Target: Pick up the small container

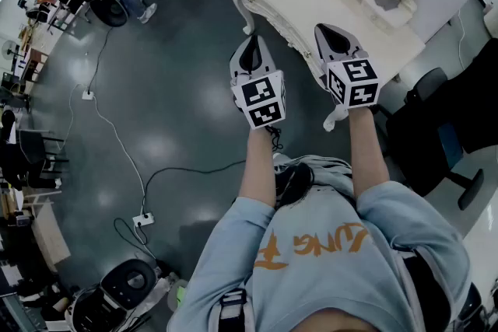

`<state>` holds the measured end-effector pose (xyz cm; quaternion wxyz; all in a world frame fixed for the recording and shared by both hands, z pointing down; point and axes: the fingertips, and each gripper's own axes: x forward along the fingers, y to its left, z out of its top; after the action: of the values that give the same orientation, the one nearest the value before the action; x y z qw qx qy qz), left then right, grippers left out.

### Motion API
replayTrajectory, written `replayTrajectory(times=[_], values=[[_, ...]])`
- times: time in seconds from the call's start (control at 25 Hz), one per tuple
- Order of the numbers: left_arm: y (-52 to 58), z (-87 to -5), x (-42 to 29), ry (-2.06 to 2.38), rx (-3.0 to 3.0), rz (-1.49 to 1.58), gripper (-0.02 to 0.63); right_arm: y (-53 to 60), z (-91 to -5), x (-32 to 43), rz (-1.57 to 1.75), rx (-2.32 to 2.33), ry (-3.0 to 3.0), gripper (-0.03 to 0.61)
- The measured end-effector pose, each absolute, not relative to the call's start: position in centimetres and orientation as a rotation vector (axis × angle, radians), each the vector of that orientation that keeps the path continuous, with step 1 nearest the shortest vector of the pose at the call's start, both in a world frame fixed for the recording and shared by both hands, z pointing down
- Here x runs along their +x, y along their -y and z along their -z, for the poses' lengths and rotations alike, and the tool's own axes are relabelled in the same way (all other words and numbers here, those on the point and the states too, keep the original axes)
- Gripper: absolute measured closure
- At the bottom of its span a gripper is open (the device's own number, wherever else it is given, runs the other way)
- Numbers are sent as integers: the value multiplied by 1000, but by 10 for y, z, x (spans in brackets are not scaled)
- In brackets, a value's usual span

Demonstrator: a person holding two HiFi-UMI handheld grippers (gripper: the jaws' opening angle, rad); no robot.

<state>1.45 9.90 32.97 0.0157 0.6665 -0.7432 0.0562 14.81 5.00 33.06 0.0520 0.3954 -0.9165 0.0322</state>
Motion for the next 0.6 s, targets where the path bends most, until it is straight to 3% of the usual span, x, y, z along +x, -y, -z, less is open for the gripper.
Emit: replayTrajectory(times=[0.6], values=[[-91, -328, 9, 2336, 2037, -163, 592, -37, -323, 149, -157, 1162, 2855, 549]])
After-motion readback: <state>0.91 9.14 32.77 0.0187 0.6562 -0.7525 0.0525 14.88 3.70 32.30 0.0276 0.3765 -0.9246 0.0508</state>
